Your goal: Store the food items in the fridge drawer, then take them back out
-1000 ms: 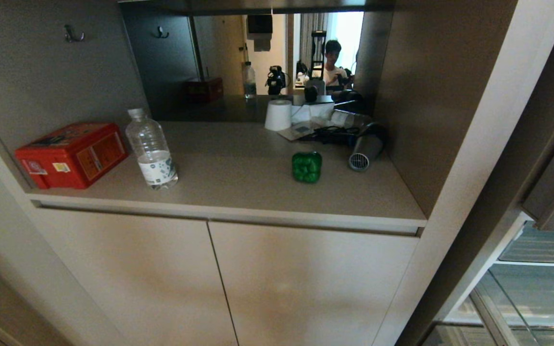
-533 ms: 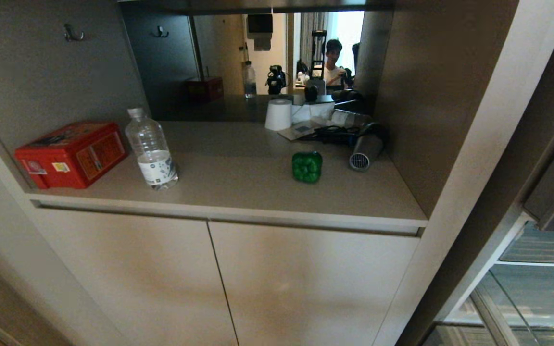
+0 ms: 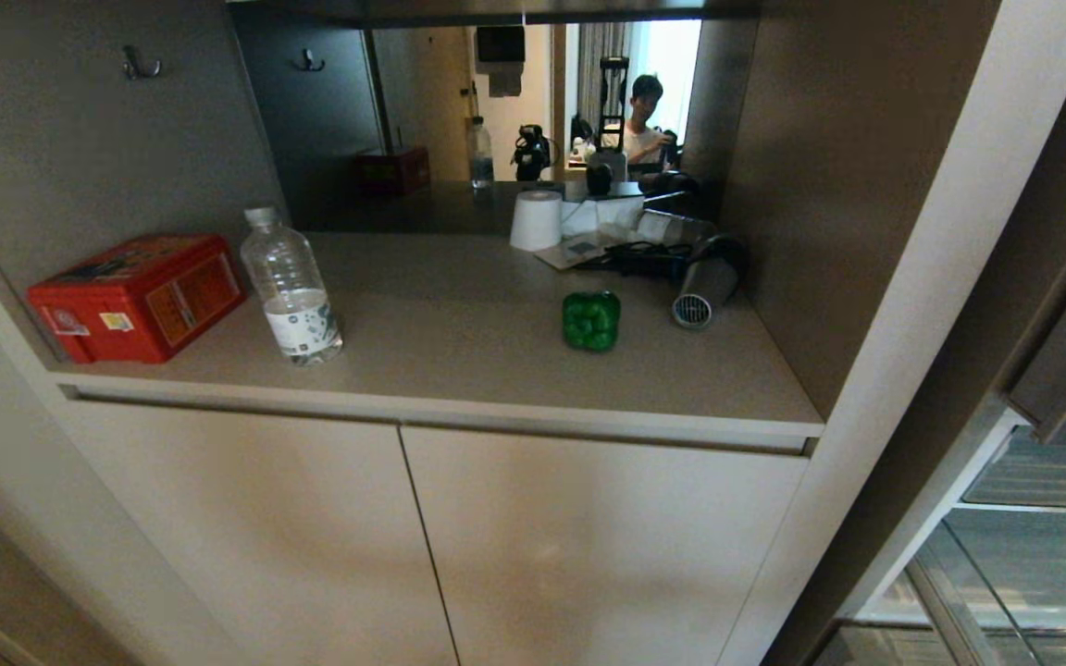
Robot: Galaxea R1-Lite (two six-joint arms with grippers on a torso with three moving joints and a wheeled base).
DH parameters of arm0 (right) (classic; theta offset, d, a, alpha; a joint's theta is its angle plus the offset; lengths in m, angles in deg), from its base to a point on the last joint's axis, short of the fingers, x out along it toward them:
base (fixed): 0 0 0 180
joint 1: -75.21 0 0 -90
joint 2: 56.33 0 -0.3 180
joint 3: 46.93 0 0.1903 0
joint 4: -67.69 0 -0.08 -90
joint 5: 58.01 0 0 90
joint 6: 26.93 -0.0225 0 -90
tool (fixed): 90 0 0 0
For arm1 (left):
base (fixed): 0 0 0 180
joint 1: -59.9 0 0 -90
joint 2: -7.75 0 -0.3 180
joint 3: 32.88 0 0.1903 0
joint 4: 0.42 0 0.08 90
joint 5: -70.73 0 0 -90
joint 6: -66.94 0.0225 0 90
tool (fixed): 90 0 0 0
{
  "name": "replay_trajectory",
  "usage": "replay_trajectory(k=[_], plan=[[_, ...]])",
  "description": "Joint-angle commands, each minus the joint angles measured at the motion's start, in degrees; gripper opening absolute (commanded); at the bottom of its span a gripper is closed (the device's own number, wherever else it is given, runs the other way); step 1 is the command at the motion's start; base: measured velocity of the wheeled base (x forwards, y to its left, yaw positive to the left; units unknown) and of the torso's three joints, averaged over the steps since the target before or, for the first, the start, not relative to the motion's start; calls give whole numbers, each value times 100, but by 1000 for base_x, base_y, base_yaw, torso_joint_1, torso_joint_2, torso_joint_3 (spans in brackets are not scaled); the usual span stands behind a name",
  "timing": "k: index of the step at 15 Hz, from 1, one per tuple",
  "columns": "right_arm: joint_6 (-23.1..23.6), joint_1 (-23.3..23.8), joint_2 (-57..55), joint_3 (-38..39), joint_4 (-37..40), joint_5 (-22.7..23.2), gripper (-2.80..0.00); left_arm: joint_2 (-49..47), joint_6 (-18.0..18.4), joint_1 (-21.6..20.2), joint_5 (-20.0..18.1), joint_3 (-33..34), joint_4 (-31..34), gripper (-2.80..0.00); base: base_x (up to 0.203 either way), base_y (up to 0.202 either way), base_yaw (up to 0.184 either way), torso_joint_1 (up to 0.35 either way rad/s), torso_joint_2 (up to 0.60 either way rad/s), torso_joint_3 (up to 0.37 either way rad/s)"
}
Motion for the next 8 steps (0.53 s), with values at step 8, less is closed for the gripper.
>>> replay_trajectory(k=[8], plan=[[-834,495,-1923,-486,-1153,-12,-280,0,7,-1,2,0,2,-280,0,0,0,0,0,0]])
